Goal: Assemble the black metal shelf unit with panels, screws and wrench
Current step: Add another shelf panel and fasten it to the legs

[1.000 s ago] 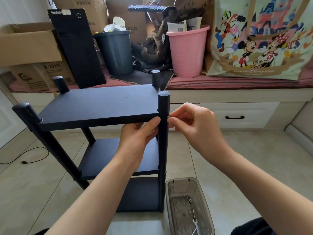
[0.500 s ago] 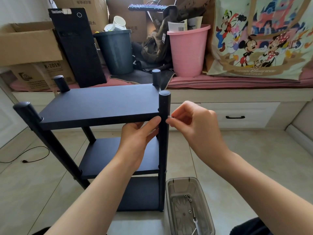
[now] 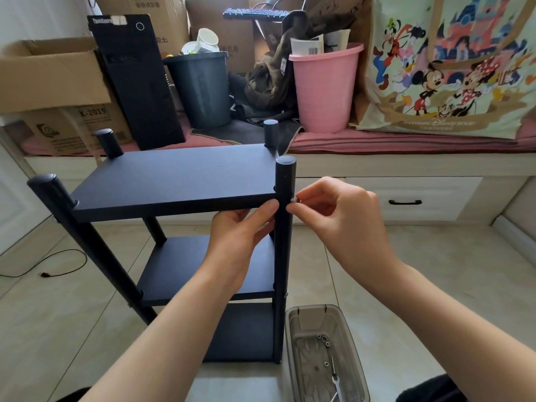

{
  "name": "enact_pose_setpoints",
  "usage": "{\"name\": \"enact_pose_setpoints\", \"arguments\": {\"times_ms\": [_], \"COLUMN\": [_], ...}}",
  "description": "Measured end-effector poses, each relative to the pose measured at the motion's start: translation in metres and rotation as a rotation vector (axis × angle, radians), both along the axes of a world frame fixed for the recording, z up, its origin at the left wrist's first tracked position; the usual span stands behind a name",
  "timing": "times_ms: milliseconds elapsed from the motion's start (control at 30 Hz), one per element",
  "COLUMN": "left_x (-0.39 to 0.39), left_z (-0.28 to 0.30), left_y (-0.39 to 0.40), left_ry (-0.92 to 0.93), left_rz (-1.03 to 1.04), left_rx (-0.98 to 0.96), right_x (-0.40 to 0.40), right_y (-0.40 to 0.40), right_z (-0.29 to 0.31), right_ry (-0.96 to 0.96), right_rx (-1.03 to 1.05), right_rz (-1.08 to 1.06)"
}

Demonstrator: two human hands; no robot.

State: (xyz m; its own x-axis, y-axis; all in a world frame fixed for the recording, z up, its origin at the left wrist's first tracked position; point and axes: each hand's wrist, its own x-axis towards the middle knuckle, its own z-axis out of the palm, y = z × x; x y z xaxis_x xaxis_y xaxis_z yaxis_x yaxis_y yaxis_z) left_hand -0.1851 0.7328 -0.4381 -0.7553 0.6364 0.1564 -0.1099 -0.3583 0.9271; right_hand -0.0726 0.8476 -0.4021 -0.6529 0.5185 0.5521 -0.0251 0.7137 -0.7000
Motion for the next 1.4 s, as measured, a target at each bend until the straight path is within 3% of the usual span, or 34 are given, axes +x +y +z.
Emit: {"name": "enact_pose_setpoints", "arguments": {"times_ms": [433,633,800,933,1133,1267,1400], "left_x": [-0.001,0.0,-0.002,-0.002,-0.002,-0.003,-0.002], "left_z": [-0.001,-0.001,-0.002,-0.003,-0.002,-0.002,-0.002], "left_y": [0.001,0.001,0.001,0.001,0.001,0.0,-0.003], "left_ry": [0.02,0.013,0.016,0.021,0.036,0.042,0.049], "left_rz": [0.013,0.017,0.024,0.026,0.016,0.026,-0.004], "left_rx": [-0.024,-0.026,-0.039,-0.036,-0.039,-0.074,-0.058], "right_x": [-0.003,-0.004,-0.006,-0.007,-0.009,-0.01,-0.017], "right_y": [-0.003,0.004,-0.001,0.0,0.006,0.023,0.042], "right_z": [-0.003,-0.003,-0.003,-0.004,0.001,0.006,0.011], "right_ry": [0.024,0.001,0.017,0.021,0.007,-0.169,-0.377], "right_rx": [0.16,-0.16,0.066,0.125,-0.158,-0.317,-0.531], "right_rz": [-0.035,0.051,-0.003,-0.005,0.081,0.113,0.475]}}
